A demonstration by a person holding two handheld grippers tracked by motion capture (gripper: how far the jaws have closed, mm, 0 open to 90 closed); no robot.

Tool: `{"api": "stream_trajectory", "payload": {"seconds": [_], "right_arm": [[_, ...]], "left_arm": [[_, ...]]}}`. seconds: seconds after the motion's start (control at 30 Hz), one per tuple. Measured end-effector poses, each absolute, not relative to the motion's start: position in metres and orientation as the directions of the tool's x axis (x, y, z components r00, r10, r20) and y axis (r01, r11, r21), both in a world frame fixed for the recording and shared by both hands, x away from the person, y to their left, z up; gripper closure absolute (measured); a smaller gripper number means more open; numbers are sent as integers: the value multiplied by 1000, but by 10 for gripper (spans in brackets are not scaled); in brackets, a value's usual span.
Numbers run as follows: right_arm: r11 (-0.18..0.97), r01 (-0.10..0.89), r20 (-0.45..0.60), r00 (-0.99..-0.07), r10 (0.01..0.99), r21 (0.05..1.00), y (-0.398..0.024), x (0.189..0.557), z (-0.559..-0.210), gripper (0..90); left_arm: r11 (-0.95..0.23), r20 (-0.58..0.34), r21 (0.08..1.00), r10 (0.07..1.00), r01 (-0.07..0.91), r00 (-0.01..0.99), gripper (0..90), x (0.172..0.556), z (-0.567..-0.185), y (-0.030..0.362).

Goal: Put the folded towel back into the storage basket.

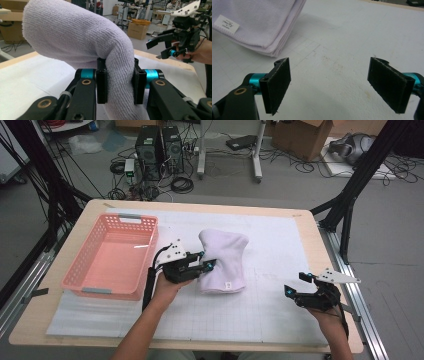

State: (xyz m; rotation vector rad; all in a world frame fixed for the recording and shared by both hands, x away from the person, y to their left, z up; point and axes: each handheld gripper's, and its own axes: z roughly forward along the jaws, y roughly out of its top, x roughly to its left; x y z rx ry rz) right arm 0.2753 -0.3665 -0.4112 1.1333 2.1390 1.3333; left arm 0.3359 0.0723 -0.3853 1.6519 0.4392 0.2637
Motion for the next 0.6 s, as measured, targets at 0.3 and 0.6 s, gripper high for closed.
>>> {"api": "stream_trajectory", "payload": {"seconds": [0.3, 0.6], "right_arm": [[229, 429, 93, -610, 787, 874, -364, 276, -410, 178], [233, 423, 87, -613, 785, 876, -363, 276, -408, 178]], "left_arm": [[-68, -70, 992, 421, 108, 905, 720, 336, -370, 88], [-39, -65, 995, 412, 89, 909, 720, 337, -357, 104]]}}
